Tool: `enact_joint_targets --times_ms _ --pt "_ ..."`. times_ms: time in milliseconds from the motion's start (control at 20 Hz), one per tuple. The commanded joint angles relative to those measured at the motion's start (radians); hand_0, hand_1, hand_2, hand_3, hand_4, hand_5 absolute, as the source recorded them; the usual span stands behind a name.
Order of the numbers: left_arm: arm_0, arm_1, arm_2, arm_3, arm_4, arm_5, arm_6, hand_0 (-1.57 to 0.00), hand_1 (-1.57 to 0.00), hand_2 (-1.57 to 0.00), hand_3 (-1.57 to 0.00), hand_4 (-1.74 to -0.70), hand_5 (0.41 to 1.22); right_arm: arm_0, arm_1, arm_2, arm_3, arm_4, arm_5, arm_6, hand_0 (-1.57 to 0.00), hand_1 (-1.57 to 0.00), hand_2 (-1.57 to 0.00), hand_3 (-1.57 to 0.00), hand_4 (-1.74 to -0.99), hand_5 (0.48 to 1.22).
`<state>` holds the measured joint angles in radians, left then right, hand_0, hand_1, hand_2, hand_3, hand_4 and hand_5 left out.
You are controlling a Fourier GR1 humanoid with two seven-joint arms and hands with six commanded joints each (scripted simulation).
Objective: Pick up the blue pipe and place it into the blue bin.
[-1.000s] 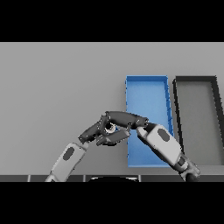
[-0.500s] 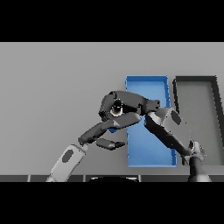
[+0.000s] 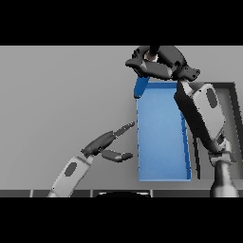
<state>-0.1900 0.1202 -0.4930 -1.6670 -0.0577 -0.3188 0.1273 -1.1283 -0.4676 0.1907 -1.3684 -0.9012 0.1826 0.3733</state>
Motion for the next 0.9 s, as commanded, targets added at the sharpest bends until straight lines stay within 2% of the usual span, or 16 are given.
enact_joint_targets --times_ms 0,50,150,300,500,650,750,800,850 --pt "0.006 -0.002 -0.005 -0.008 0.003 -0.002 0.007 0.00 0.00 0.00 0.00 -0.89 0.483 0.022 -0.006 0.001 0.036 0.021 0.012 -0.005 -1.57 -1.57 -1.57 -1.57 -1.498 1.221" --pt "0.000 -0.003 -0.001 0.012 -0.005 0.003 0.007 0.00 0.00 0.00 0.00 -0.89 0.482 0.035 -0.011 -0.002 0.071 0.023 0.016 0.010 -1.57 -1.57 -1.57 -1.57 -1.498 1.221" --pt "-0.003 0.006 0.005 0.015 -0.006 -0.002 -0.001 0.00 0.00 0.00 0.00 -0.88 0.482 0.091 -0.023 -0.005 0.148 0.066 0.016 -0.005 -1.57 -1.57 -1.57 -1.57 -1.499 1.221" --pt "-0.001 -0.006 0.001 0.009 -0.005 0.004 0.001 0.00 0.00 0.00 0.00 -0.88 0.483 0.170 -0.031 0.007 0.203 0.112 -0.015 0.024 -1.57 -1.57 -1.57 -1.57 -1.499 1.221" --pt "0.005 0.007 -0.002 0.003 -0.012 -0.001 -0.016 0.00 0.00 0.00 0.00 -0.87 0.481 0.292 -0.040 0.034 0.196 0.151 -0.083 0.083 -1.57 -1.57 -1.57 -1.57 -1.499 1.221" --pt "0.013 -0.005 -0.009 0.016 -0.019 0.006 -0.016 0.00 0.00 0.00 0.00 -0.88 0.479 0.389 -0.054 0.063 0.141 0.171 -0.159 0.167 -1.57 -1.57 -1.57 -1.57 -1.499 1.221" --pt "0.014 -0.001 -0.006 0.019 -0.023 0.008 -0.026 0.00 0.00 0.00 0.00 -0.88 0.475 0.431 -0.082 0.075 0.136 0.188 -0.159 0.220 -1.57 -1.57 -1.57 -1.02 -1.586 1.221" --pt "0.015 0.002 -0.003 0.015 -0.016 0.004 -0.032 0.00 0.00 0.00 0.00 -0.88 0.476 0.450 -0.087 0.099 0.137 0.193 -0.165 0.236 -1.57 -1.57 -1.57 -0.82 -1.617 1.221" --pt "0.013 0.001 -0.004 0.013 -0.016 0.005 -0.028 0.00 0.00 0.00 0.00 -0.88 0.479 0.461 -0.100 0.118 0.147 0.194 -0.160 0.236 -1.57 -1.57 -1.57 -0.68 -1.642 1.221"
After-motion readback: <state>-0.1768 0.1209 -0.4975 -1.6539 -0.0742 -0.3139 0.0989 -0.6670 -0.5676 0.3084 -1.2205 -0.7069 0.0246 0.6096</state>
